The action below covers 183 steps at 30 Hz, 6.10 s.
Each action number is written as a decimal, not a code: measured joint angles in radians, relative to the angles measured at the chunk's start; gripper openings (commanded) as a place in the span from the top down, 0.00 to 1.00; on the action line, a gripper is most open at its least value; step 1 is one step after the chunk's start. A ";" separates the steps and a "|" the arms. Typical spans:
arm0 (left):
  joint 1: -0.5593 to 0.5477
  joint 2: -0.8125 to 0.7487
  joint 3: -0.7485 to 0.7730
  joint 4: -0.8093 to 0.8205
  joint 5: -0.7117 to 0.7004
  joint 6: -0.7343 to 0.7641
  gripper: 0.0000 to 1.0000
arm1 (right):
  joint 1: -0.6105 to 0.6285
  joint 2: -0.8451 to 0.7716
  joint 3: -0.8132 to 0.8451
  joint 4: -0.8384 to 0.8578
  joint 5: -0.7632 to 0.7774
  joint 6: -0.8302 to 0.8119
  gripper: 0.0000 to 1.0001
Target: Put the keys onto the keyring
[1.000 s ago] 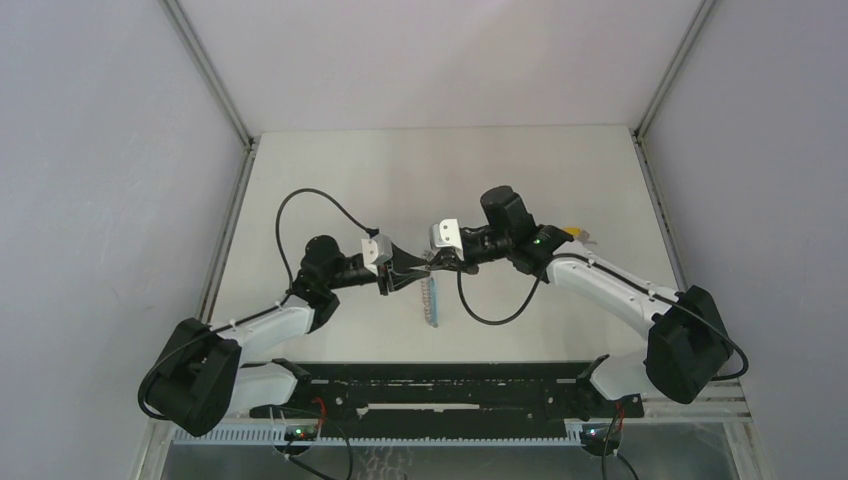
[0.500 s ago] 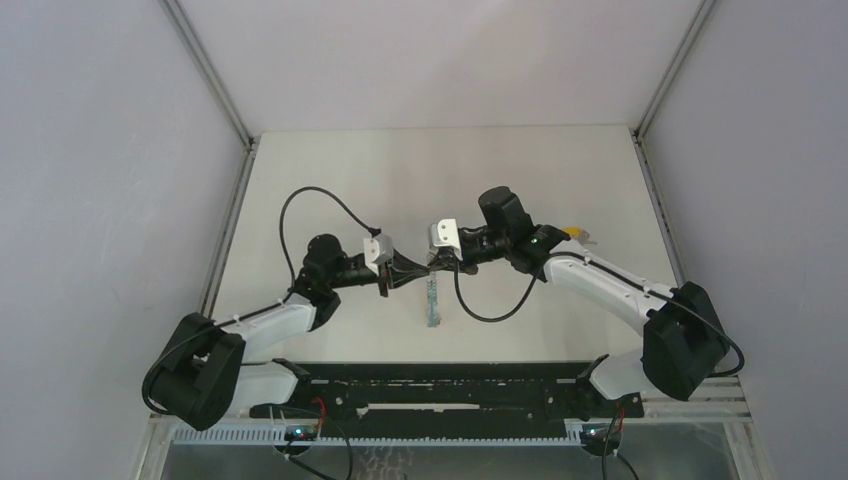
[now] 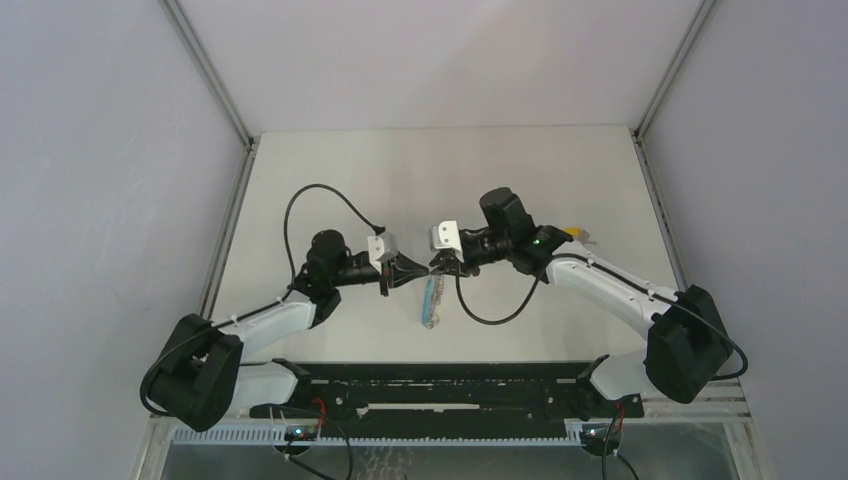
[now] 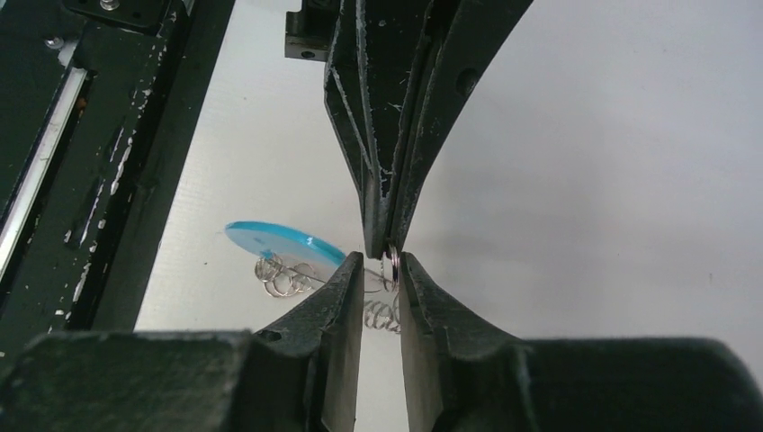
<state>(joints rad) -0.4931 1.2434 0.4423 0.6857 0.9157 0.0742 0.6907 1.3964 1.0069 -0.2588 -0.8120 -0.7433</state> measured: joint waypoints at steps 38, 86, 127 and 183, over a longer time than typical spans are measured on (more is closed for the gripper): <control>-0.037 -0.118 0.179 -0.579 -0.160 0.266 1.00 | 0.040 -0.020 0.000 0.032 0.097 -0.032 0.78; 0.024 -0.237 0.019 -0.365 -0.151 0.223 0.63 | -0.008 -0.001 -0.101 0.204 0.004 0.052 1.00; 0.051 -0.097 0.007 -0.172 -0.036 0.110 0.75 | -0.074 0.085 -0.201 0.607 -0.172 0.231 1.00; -0.113 -0.177 0.407 -1.039 -0.601 -0.111 1.00 | 0.187 -0.201 -0.433 0.628 0.426 0.519 0.41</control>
<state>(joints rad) -0.6064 1.0664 0.8497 -0.3534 0.3149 -0.0364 0.8772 1.1954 0.5739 0.3691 -0.3855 -0.2245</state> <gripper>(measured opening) 0.008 0.587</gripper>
